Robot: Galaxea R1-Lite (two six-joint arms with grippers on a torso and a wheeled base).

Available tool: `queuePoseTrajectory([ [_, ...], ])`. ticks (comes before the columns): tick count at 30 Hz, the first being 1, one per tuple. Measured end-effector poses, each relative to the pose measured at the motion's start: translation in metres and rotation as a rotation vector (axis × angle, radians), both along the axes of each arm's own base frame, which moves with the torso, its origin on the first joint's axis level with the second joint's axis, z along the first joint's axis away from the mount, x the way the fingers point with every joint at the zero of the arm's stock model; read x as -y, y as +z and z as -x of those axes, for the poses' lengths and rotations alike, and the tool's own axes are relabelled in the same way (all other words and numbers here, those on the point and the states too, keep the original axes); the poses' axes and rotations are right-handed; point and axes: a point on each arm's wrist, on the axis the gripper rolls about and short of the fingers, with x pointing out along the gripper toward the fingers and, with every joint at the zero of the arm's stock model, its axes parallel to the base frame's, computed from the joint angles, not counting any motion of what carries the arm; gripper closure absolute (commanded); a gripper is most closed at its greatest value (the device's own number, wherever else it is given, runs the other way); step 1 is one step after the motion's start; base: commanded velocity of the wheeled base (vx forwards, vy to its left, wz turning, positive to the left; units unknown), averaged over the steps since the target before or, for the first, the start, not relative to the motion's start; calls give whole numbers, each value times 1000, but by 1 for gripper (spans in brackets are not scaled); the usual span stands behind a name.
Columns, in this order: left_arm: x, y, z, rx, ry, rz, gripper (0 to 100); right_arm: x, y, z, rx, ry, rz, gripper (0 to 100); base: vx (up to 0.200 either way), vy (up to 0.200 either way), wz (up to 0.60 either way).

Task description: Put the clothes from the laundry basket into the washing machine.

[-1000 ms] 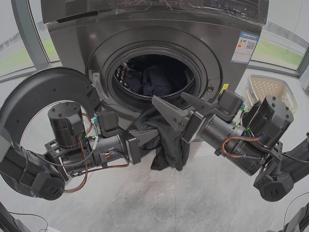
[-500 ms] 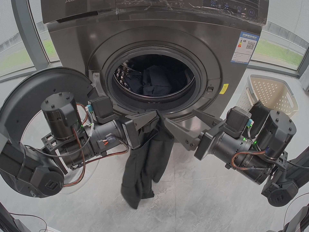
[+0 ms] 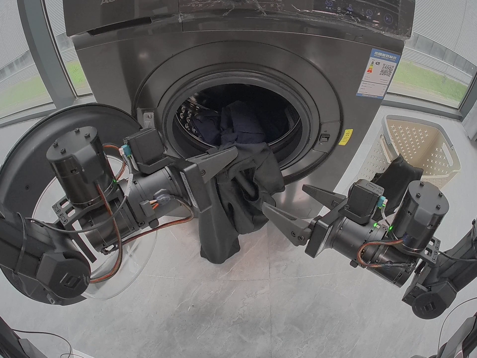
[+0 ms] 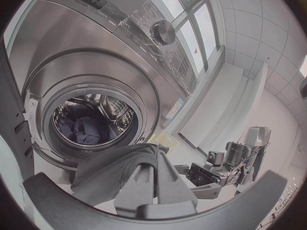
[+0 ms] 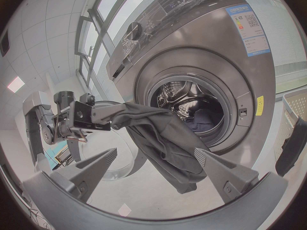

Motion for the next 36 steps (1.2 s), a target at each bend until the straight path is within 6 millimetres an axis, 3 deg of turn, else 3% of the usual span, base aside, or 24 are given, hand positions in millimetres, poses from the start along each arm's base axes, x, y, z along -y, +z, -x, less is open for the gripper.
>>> queuePoseTrajectory([
  [10, -3, 5, 2, 23, -5, 23, 100, 4, -9, -17, 11, -41, 15, 0, 0, 0, 0],
  [18, -2, 8, 1, 34, -2, 41, 100, 0, -19, -19, 5, -34, 23, 0, 0, 0, 0],
  [29, -2, 12, 0, 39, 4, 58, 100, -17, -37, -9, -19, 82, 50, 0, 0, 0, 0],
  [36, -2, 13, 0, 39, 3, 61, 100, -32, -52, -26, -13, 97, 65, 0, 0, 0, 0],
])
